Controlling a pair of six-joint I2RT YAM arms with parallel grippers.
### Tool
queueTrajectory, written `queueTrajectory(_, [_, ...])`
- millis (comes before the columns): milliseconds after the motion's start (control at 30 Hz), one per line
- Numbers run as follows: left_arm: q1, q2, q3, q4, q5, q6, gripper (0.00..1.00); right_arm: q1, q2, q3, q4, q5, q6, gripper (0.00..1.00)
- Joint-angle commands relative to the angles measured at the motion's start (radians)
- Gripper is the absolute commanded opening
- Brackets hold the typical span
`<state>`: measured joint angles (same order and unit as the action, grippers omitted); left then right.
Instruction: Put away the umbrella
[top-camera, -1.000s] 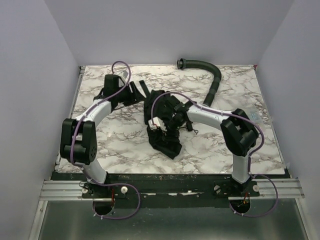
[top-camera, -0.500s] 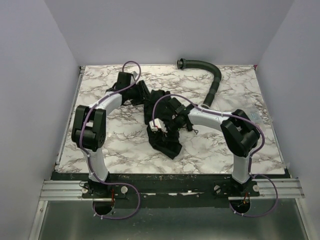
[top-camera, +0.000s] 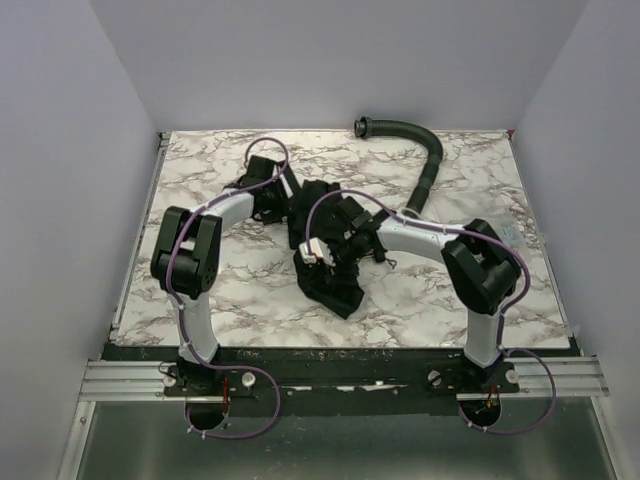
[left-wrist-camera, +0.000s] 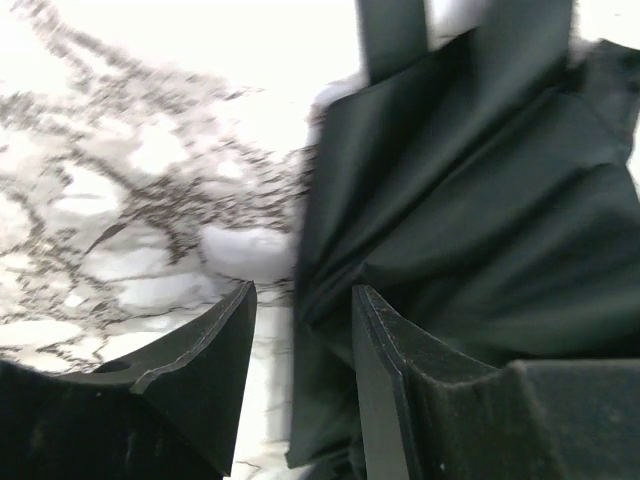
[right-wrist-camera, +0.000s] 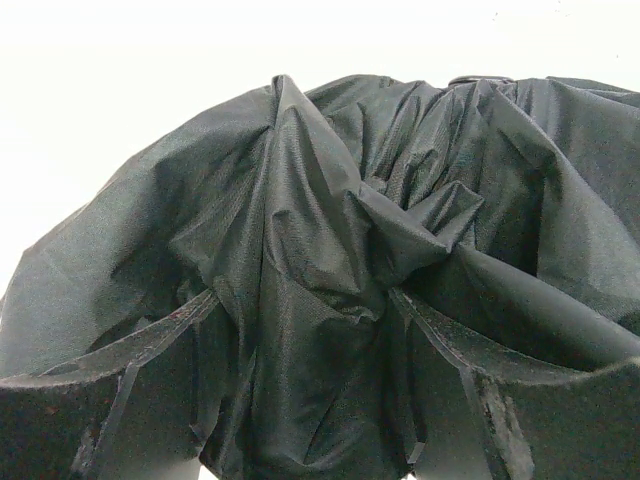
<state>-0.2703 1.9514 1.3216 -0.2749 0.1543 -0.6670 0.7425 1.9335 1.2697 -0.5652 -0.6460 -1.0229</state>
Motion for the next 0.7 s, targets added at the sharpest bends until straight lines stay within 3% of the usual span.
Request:
queueTrajectory(0, [-0.022,-0.06,-0.088,0.079,-0.133,-0.075,0.42,0.007,0.01,-0.073,-0.04,-0.006,0.01,0.66])
queueTrajectory(67, [-0.026,-0.042,-0.074,0.057,-0.146,-0.095,0.36,0.007,0.003,-0.087,-0.041,-0.01,0.011,0.65])
queueTrajectory(233, [-0.041,-0.002,-0.002,-0.008,-0.123,-0.084,0.34,0.007,-0.018,-0.116,-0.039,-0.008,0.014,0.65])
queueTrajectory(367, [-0.06,-0.01,-0.022,-0.021,-0.043,-0.038,0.11,0.007,-0.029,-0.119,-0.037,-0.006,0.014,0.65])
queueTrajectory(667, [-0.179,-0.132,-0.246,0.004,0.045,-0.024,0.04,0.006,-0.053,-0.122,-0.004,0.037,0.028,0.65])
